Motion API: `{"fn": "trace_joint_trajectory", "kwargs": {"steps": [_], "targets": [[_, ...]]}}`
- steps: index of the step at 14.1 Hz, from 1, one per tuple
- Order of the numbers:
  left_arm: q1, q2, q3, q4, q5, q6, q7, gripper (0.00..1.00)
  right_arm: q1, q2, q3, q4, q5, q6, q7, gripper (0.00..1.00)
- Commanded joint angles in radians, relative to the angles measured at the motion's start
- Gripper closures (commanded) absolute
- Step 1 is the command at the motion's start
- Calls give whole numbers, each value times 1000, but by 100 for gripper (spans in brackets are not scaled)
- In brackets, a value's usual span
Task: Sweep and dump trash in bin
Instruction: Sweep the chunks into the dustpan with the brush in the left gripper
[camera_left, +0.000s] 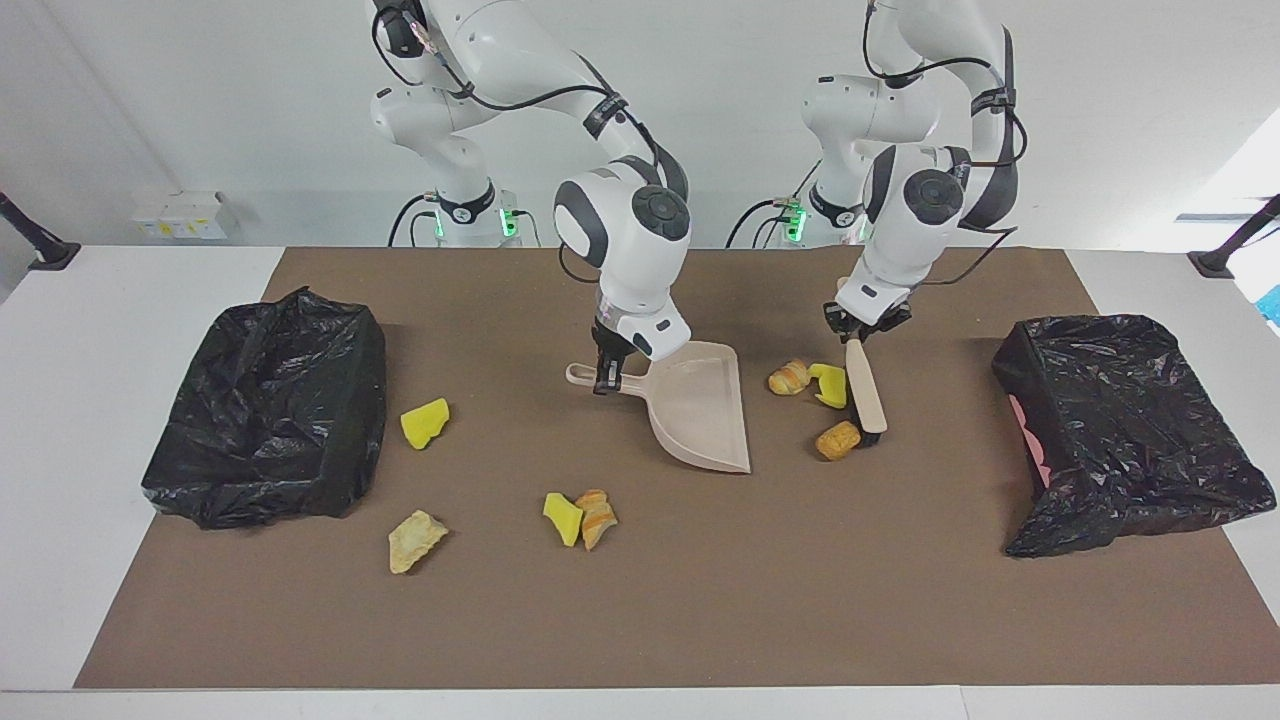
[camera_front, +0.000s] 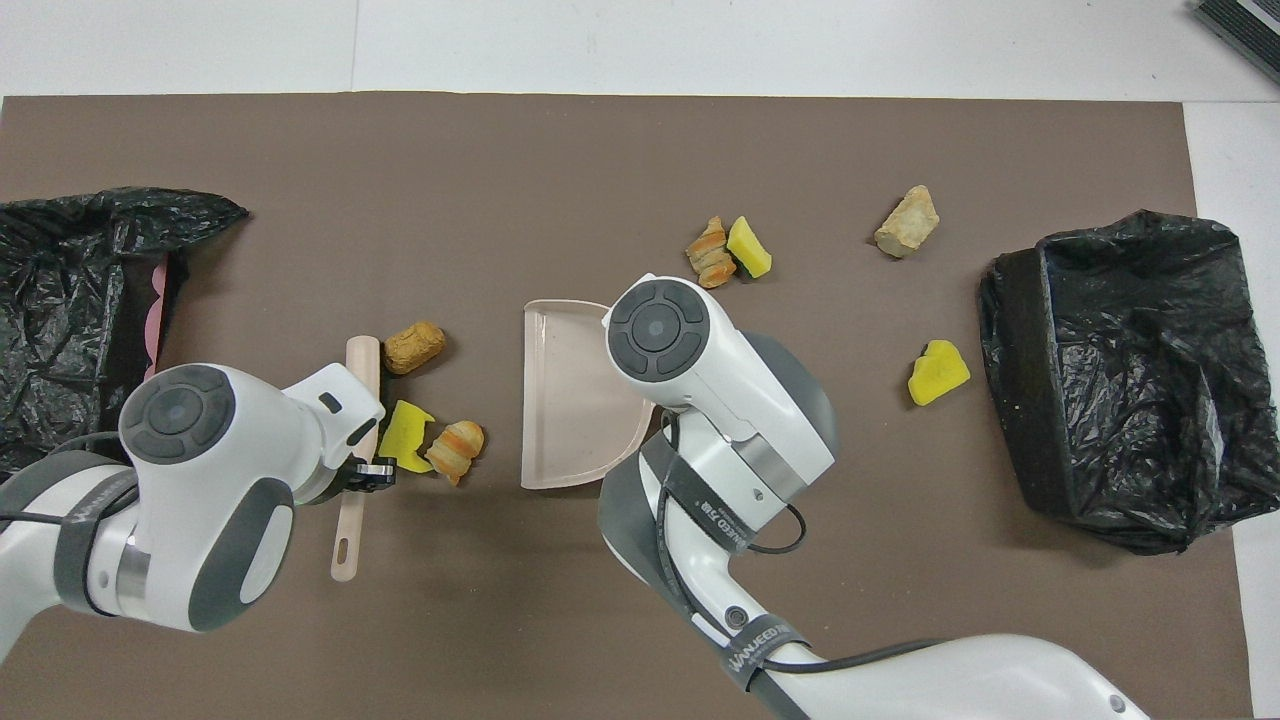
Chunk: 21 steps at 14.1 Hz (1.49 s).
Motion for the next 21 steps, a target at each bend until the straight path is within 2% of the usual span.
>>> {"fn": "trace_joint_trajectory", "kwargs": {"steps": [1,5,9,14,18,20,21], "targets": [[-61,6,9,-13,-4,35,-45,100,-3,-16,3,-46,-26,41,-26,100],[-151,36,9,-13,-99,85,-48,100,-3,-17,3,-52,-27,46,-25,100],[-242,79,9,1,-255,174,-57,100,-5,-17,2,-52,-29,44,-25,100],[-337,119,7,76,-455,202,-79,100,-3,-17,2,-51,-30,41,-22,100],[-357,101,10,90,-461,178,-88,100,-3,-16,2,-46,-30,37,-22,100],[-322,41,18,88,-448,65,-90,100,-5,-16,2,-45,-30,34,-22,100],[-273,18,21,88,-411,31,-82,100,-5,-16,2,-45,-30,34,-18,100]]}}
